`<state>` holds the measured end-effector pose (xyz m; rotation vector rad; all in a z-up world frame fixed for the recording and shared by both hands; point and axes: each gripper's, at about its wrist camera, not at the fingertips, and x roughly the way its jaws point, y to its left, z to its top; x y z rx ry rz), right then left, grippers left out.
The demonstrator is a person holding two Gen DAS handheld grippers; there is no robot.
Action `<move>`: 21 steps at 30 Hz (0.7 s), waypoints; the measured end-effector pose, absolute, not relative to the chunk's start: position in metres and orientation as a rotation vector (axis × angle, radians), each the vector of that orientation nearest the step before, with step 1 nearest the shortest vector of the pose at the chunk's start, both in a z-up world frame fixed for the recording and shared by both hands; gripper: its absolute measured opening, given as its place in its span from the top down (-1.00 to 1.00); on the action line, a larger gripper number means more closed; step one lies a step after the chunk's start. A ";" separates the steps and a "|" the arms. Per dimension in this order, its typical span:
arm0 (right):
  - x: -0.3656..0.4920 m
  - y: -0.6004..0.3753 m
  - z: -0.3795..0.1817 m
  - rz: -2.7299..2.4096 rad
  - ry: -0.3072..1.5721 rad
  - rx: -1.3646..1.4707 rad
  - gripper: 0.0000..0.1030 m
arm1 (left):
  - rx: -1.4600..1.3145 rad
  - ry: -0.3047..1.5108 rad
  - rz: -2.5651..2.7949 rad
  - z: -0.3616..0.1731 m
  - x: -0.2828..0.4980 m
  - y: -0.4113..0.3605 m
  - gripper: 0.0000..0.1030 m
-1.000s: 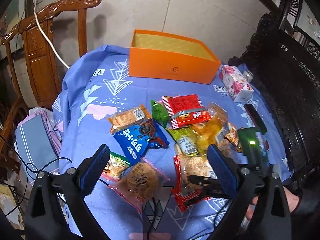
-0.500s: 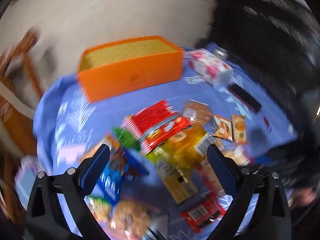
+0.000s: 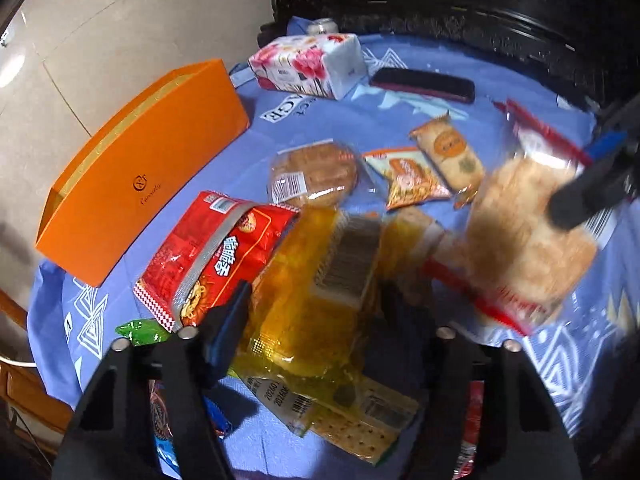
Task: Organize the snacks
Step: 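Grasp the yellow barcode bread bag with the left tool while the right tool holds the wafer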
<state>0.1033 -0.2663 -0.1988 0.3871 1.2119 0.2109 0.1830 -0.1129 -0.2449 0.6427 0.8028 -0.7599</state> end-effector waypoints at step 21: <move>0.111 -0.271 -0.145 0.222 1.091 0.411 0.70 | 0.295 0.737 -0.644 -0.151 0.164 -0.052 0.16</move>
